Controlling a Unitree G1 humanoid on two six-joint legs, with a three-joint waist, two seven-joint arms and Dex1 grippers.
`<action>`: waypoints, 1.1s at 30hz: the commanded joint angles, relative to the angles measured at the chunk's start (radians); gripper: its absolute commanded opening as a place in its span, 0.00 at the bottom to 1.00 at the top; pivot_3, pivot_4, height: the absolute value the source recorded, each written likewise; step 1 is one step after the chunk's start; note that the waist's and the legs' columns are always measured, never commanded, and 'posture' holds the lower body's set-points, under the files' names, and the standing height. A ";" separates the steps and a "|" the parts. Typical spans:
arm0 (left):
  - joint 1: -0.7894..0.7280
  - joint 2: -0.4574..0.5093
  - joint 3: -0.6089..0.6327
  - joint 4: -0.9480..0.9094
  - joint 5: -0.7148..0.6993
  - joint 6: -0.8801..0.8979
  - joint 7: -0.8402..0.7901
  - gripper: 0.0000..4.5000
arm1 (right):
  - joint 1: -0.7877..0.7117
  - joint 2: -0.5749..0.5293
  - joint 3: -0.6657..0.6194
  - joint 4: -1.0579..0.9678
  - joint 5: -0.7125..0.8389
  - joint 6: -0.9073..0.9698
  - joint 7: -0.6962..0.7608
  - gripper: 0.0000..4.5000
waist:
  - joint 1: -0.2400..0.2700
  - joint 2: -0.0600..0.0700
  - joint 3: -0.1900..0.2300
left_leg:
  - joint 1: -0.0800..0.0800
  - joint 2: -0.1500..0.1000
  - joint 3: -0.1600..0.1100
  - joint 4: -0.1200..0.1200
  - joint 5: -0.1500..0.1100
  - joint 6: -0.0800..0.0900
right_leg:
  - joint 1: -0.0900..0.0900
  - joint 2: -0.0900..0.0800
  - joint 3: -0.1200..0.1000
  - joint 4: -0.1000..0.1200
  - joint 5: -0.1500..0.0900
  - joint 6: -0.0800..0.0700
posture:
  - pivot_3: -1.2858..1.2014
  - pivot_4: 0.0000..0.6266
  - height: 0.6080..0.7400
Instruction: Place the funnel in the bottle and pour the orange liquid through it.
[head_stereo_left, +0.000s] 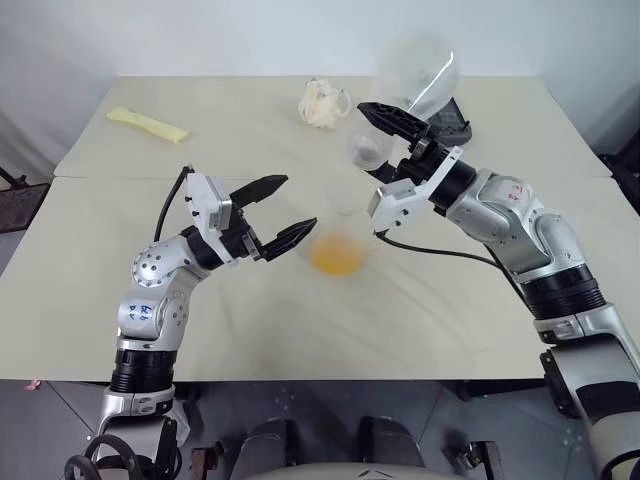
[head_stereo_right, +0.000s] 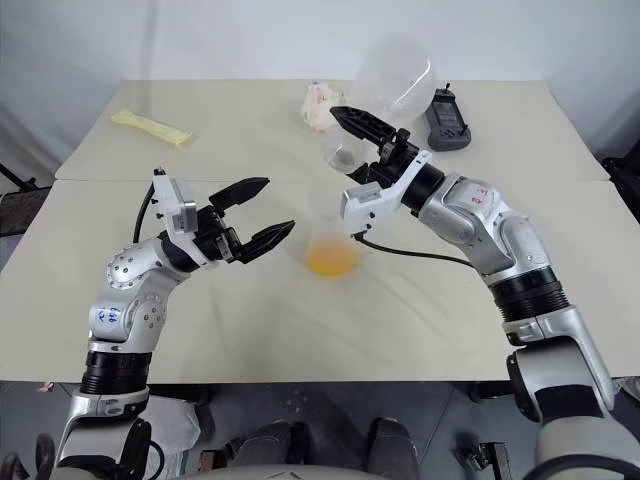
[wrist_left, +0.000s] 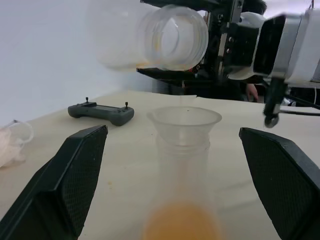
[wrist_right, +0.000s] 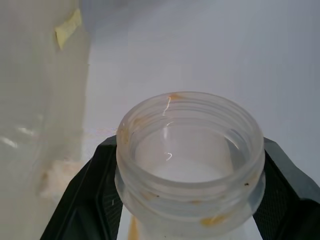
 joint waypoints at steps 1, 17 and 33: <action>-0.009 0.005 -0.004 -0.015 -0.002 -0.003 -0.004 1.00 | 0.021 0.024 -0.066 -0.067 0.213 0.070 0.111 0.63 | 0.001 0.000 0.000 | 0.000 0.000 0.000 0.000 0.000 0.000 | 0.000 0.000 0.000 0.000 0.000 0.000 | 0.52 0.24 1.00; 0.023 0.031 0.004 -0.060 -0.018 0.040 0.000 1.00 | 0.112 -0.084 -0.581 0.109 0.881 0.925 0.328 0.63 | 0.021 0.000 0.000 | 0.000 -0.001 -0.003 0.001 0.000 0.000 | 0.002 0.000 0.000 0.001 0.000 0.000 | 0.52 0.24 1.00; 0.025 0.047 0.019 -0.084 -0.024 0.080 -0.001 1.00 | 0.175 -0.108 -0.721 0.203 1.015 0.946 0.385 1.00 | 0.027 0.000 0.000 | 0.000 -0.001 0.000 0.001 0.000 0.001 | 0.001 0.000 0.001 -0.001 0.000 0.000 | 0.52 0.24 1.00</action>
